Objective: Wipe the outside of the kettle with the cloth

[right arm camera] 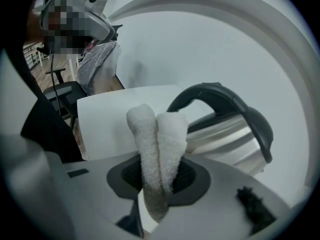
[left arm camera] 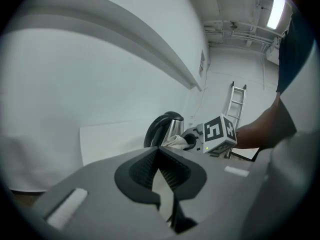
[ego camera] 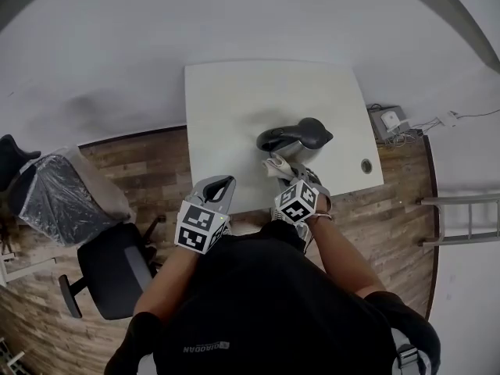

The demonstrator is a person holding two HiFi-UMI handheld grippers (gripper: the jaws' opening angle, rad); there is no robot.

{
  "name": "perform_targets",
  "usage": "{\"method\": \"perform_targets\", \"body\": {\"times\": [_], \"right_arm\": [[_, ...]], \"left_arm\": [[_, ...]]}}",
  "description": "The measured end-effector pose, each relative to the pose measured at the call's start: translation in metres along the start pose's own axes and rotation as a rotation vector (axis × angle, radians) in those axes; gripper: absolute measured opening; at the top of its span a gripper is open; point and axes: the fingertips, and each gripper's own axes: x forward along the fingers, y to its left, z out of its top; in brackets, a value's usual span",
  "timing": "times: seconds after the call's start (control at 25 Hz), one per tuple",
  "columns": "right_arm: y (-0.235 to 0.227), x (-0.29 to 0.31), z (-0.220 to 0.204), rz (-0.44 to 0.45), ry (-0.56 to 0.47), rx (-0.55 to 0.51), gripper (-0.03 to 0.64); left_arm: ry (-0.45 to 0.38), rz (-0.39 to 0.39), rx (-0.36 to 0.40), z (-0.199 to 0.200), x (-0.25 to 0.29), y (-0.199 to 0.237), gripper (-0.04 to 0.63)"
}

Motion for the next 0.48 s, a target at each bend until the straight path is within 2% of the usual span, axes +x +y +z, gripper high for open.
{"method": "perform_targets", "body": {"times": [0.28,0.48], "right_arm": [[0.021,0.037,-0.023,0.052,0.079,-0.037,0.092],[0.025,0.041,-0.026,0.054,0.085,-0.064,0.092]], "left_arm": [[-0.008,0.039,-0.014,-0.003,-0.017,0.006,0.006],[-0.002,0.016,0.001,-0.004,-0.015,-0.001,0.006]]}}
